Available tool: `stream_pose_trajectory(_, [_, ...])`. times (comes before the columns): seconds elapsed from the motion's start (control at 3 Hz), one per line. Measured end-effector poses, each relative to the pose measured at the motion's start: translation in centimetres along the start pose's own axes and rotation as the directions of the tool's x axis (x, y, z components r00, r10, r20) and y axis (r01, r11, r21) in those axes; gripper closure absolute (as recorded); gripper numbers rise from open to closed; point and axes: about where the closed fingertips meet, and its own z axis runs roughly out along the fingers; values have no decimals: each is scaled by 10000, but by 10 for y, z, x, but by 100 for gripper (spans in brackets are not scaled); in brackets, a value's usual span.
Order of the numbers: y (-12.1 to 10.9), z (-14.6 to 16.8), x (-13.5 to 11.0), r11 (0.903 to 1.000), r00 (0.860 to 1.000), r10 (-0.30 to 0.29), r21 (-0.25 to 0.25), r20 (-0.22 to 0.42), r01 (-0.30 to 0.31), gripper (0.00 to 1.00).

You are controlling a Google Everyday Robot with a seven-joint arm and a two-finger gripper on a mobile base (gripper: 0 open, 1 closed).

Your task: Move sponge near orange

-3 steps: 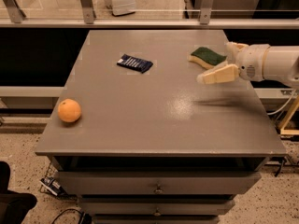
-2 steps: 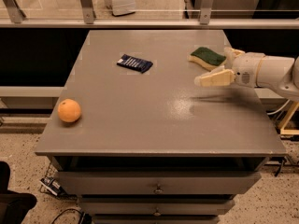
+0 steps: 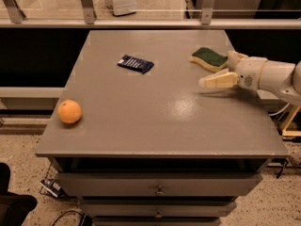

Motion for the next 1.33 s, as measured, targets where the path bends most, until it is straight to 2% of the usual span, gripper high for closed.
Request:
stream_pose_trajectory(0.67, [-27,-13,0,9996,9989,-213,157,-422,220,0])
stream_pose_trajectory(1.33, [-44,-3,-15,9987,9983,-512,36,-263,513,0])
